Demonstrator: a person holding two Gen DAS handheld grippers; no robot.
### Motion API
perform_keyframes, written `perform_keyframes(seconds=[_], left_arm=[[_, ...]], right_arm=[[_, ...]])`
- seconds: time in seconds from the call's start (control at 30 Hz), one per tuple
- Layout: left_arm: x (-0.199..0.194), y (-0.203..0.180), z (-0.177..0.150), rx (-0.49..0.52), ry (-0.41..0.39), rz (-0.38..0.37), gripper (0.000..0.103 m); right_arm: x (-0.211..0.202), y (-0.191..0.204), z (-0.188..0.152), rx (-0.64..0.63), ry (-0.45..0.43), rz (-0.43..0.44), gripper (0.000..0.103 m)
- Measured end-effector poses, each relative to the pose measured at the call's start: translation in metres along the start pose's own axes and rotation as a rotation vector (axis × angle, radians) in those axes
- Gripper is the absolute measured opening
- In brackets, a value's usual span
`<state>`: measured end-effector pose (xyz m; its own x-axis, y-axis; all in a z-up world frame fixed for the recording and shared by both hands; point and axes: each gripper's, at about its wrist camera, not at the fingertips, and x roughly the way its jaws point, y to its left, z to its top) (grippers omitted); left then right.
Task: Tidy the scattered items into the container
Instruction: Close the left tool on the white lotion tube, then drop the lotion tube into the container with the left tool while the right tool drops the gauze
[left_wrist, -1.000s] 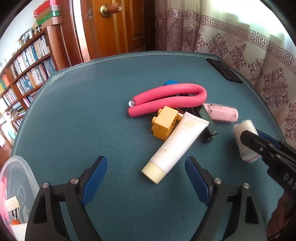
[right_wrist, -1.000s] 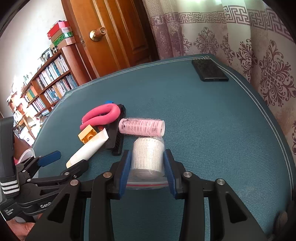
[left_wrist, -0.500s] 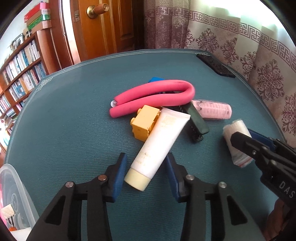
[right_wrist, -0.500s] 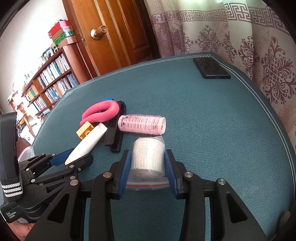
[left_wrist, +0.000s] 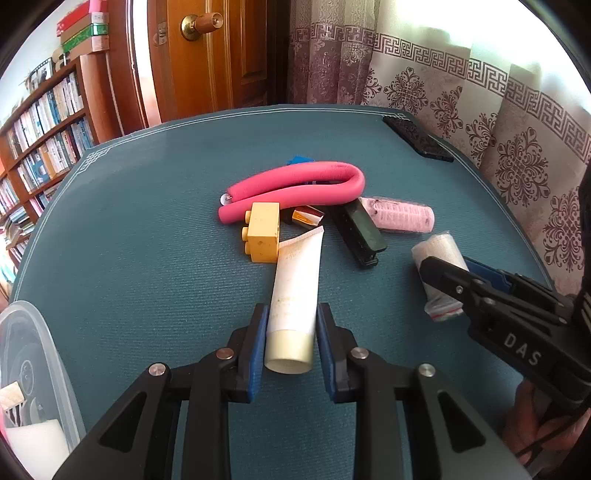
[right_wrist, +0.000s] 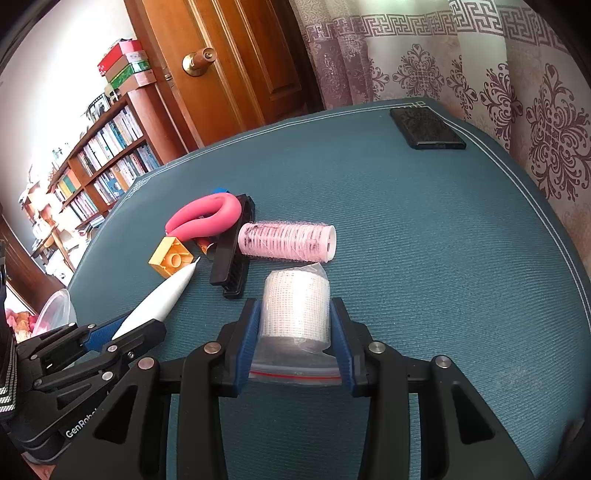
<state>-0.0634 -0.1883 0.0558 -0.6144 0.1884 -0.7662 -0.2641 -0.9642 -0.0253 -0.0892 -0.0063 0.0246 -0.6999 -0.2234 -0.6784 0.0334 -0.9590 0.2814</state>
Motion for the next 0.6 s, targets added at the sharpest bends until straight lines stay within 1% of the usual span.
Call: perform_keyframes(seconds=[0.2,0.37,0.53,0.6], left_arm=[[-0.003,0.002,-0.007,-0.013,0.016,-0.008,0.029],[0.006,0.001,-0.010,-0.023,0.048,-0.003,0.029],[0.010,-0.003,-0.006,-0.019,0.042,0.009,0.030],[0.012,-0.003,-0.004,-0.024,0.041,0.010,0.032]], right_arm=[[0.002,0.001,-0.002,-0.006,0.009,-0.003,0.042],[0.003,0.001,-0.003,-0.001,0.018,-0.002,0.042],[0.004,0.001,-0.004,0.000,0.018,-0.002,0.042],[0.005,0.001,-0.005,-0.003,0.018,-0.003,0.042]])
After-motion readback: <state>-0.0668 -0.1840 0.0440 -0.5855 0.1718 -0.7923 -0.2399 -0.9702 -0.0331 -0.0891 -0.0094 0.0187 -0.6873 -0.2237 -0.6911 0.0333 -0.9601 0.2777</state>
